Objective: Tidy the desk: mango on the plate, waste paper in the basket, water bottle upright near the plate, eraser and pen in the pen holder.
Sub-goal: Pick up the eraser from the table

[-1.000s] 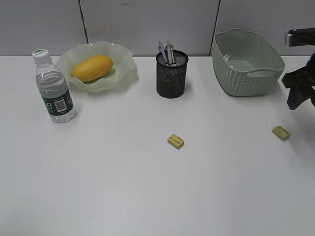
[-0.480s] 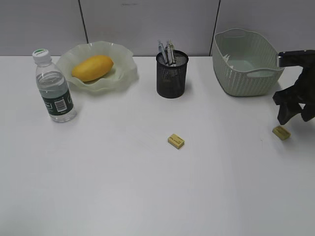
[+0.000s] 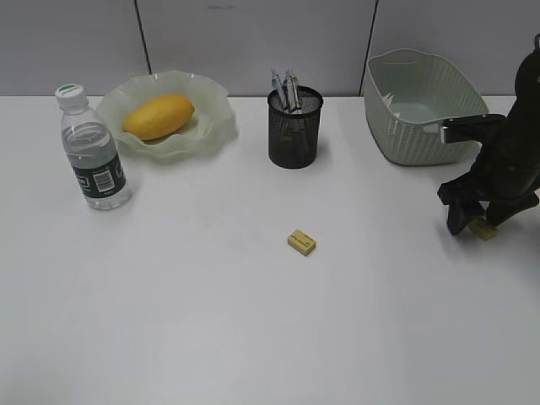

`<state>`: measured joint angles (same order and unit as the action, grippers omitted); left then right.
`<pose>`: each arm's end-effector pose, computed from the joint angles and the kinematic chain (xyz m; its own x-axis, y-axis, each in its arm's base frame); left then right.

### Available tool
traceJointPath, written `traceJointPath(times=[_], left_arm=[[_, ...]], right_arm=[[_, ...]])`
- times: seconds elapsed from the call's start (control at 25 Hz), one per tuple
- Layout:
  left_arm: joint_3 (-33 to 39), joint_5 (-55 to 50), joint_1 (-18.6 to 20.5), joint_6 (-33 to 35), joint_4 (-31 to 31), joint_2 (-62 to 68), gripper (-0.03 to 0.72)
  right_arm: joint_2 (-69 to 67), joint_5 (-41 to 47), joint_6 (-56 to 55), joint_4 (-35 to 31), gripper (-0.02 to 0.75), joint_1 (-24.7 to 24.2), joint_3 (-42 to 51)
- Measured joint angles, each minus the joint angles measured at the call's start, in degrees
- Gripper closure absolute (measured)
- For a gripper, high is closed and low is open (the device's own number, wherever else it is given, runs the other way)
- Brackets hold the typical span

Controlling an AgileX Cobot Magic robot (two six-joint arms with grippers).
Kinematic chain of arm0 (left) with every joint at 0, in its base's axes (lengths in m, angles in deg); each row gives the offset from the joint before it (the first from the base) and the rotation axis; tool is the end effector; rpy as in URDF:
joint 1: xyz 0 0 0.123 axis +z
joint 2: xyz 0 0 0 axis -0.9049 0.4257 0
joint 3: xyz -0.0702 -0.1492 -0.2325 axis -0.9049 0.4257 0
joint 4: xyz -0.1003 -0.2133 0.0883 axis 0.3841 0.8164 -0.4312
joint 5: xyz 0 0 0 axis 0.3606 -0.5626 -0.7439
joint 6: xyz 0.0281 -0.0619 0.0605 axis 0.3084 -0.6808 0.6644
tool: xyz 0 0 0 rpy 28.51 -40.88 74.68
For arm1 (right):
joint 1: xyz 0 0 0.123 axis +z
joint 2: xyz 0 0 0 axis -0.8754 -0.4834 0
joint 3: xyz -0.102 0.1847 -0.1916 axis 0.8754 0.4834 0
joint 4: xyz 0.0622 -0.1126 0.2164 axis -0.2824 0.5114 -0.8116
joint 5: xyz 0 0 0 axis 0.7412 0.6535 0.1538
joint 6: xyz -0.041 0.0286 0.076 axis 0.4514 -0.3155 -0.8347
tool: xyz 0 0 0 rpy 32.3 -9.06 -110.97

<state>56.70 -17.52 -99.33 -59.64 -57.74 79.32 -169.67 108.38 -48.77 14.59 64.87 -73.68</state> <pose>0.0336 -0.0194 0.2804 -0.5863 0.3402 -0.7352 0.5163 0.8563 -0.0155 0.3851 0.0261 0.1085 -0.9718 -0.2018 -0.1221 -0.2022 0.9793 -0.0090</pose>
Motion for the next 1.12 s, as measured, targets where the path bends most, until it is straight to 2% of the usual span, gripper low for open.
traceJointPath(times=[0.24, 0.36, 0.6, 0.88, 1.12], left_arm=[[0.00, 0.00, 0.00, 0.00, 0.00, 0.00, 0.276], [0.00, 0.00, 0.00, 0.00, 0.00, 0.00, 0.276], [0.00, 0.00, 0.00, 0.00, 0.00, 0.00, 0.276], [0.00, 0.00, 0.00, 0.00, 0.00, 0.00, 0.276], [0.00, 0.00, 0.00, 0.00, 0.00, 0.00, 0.276]], right_arm=[[-1.11, -1.15, -1.19, 1.39, 0.234, 0.66, -0.09], [-1.11, -1.09, -2.72, 1.92, 0.274, 0.71, -0.14], [-1.11, -1.09, -3.63, 2.33, 0.514, 0.77, -0.14], [-1.33, 0.24, -3.87, 2.29, 0.514, 0.77, -0.94], [-1.21, 4.81, -3.91, -2.10, 0.514, 1.84, -4.13]])
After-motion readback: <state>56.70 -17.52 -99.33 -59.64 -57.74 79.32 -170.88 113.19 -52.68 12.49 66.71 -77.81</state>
